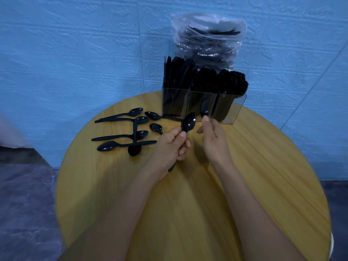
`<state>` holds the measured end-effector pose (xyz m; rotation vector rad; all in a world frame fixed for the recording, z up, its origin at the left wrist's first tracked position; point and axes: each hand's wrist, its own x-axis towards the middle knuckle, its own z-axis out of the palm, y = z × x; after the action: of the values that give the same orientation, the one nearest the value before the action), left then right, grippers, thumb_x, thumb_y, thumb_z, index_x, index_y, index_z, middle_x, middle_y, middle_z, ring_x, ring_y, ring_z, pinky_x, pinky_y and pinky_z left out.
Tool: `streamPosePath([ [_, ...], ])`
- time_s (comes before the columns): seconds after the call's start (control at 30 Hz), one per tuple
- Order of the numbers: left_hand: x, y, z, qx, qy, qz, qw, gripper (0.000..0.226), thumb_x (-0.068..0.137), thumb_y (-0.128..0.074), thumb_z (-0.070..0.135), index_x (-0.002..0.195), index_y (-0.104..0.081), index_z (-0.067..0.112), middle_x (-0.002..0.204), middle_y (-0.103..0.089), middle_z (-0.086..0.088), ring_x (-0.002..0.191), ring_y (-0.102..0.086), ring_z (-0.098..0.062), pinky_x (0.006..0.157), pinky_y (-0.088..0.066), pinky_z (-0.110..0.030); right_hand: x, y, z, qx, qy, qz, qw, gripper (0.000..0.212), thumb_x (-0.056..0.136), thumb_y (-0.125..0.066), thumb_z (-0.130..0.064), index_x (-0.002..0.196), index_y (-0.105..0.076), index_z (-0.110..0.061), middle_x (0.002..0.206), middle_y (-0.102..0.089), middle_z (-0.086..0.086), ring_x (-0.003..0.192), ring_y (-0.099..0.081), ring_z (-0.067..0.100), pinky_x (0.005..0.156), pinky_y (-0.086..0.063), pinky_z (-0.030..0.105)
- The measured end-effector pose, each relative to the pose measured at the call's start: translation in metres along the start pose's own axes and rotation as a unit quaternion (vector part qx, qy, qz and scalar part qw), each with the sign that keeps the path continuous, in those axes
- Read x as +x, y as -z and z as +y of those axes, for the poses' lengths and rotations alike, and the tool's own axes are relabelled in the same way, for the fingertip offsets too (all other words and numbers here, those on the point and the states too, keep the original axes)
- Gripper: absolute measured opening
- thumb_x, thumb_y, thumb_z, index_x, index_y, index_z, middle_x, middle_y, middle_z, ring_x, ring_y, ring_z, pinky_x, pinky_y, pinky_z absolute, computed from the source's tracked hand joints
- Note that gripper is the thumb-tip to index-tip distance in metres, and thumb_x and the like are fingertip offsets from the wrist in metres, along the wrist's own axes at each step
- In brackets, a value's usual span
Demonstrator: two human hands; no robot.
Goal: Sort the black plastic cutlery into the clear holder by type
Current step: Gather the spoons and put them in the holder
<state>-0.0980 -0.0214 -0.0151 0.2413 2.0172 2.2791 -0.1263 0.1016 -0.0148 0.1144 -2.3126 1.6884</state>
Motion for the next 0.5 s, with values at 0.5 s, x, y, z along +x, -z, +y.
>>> streamPosePath([
  [0.5, 0.009, 0.004, -0.008, 0.048, -0.071, 0.129, 0.988, 0.026, 0.096, -0.048, 0.008, 0.121, -0.057, 0.011, 0.099, -0.062, -0.023, 0.078, -0.059, -0.021, 0.066, -0.053, -0.029, -0.012, -0.018, -0.006, 0.010, -0.012, -0.118, 0.993, 0.032, 0.100, -0.039, -0.008, 0.122, -0.061, -0.017, 0.102, -0.048, 0.016, 0.078, -0.056, 0.020, 0.061, -0.049, 0.018],
])
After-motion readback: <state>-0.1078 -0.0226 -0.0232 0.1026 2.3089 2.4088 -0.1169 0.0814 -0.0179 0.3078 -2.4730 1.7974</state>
